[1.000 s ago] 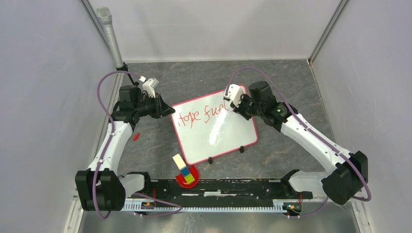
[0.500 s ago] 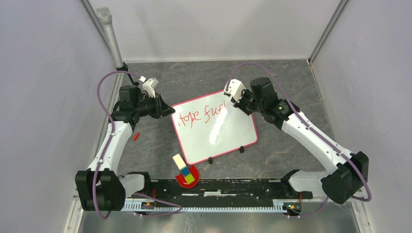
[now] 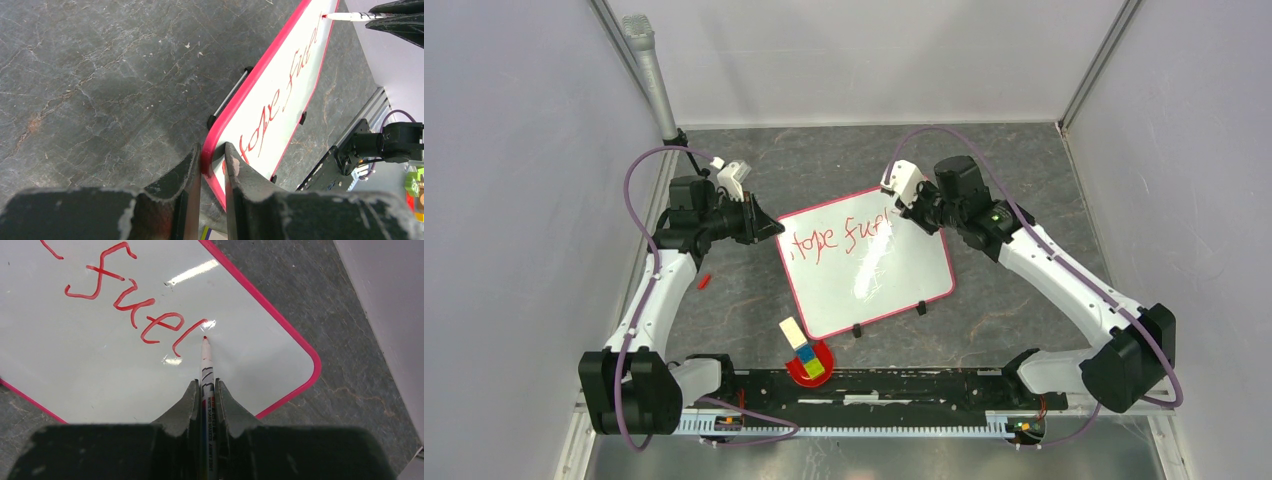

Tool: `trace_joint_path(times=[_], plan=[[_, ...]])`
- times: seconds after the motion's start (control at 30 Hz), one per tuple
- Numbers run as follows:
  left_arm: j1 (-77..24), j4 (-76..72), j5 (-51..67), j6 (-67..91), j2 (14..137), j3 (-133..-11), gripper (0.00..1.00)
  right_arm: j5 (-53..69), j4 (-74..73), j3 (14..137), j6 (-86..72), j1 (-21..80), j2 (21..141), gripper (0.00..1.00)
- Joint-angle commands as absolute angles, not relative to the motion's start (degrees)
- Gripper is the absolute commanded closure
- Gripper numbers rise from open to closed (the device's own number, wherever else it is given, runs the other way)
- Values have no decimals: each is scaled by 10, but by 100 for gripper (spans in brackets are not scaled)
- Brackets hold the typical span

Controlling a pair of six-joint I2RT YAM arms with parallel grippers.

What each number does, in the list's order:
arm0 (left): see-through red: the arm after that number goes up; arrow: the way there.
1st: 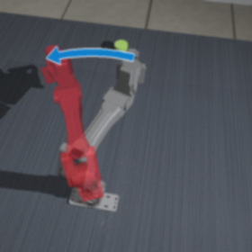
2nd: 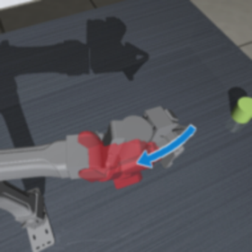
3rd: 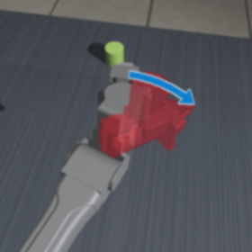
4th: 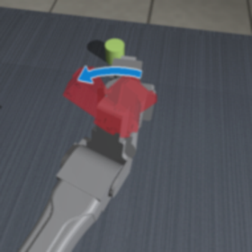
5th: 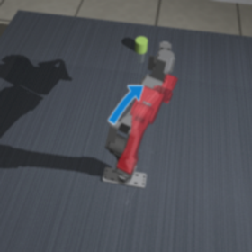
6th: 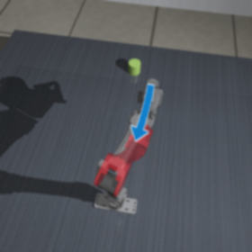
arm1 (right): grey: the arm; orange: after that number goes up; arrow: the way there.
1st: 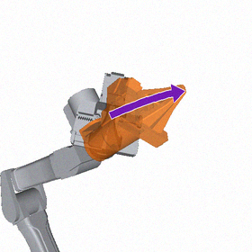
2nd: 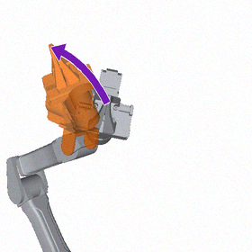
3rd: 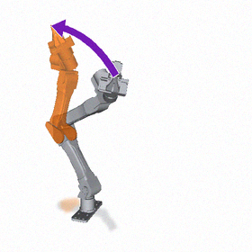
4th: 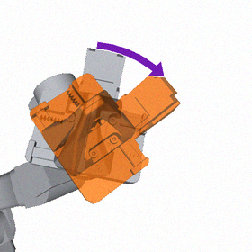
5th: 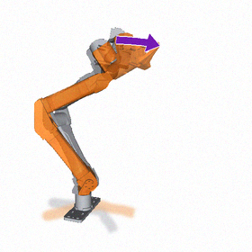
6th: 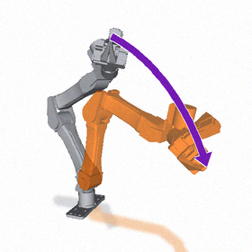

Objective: Write a sentence on the whiteboard

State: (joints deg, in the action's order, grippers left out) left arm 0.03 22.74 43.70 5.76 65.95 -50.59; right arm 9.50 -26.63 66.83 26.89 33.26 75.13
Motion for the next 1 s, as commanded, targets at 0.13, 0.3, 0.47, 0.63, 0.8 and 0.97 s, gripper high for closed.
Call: trace_joint_path(times=[0.13,0.3,0.47,0.63,0.8,0.97], plan=[[-1,241,432,33,659,-500,97,108,-259,658,280,331,738,100],[-1,241,432,34,660,-500,97,103,-266,644,286,331,731,100],[-1,241,432,35,658,-499,97,86,-272,637,292,331,722,100],[-1,241,431,35,658,-499,97,72,-278,632,299,329,712,100],[-1,241,432,35,660,-501,97,65,-283,618,302,328,704,100],[-1,240,437,34,660,-500,97,99,-286,605,292,328,706,100]])
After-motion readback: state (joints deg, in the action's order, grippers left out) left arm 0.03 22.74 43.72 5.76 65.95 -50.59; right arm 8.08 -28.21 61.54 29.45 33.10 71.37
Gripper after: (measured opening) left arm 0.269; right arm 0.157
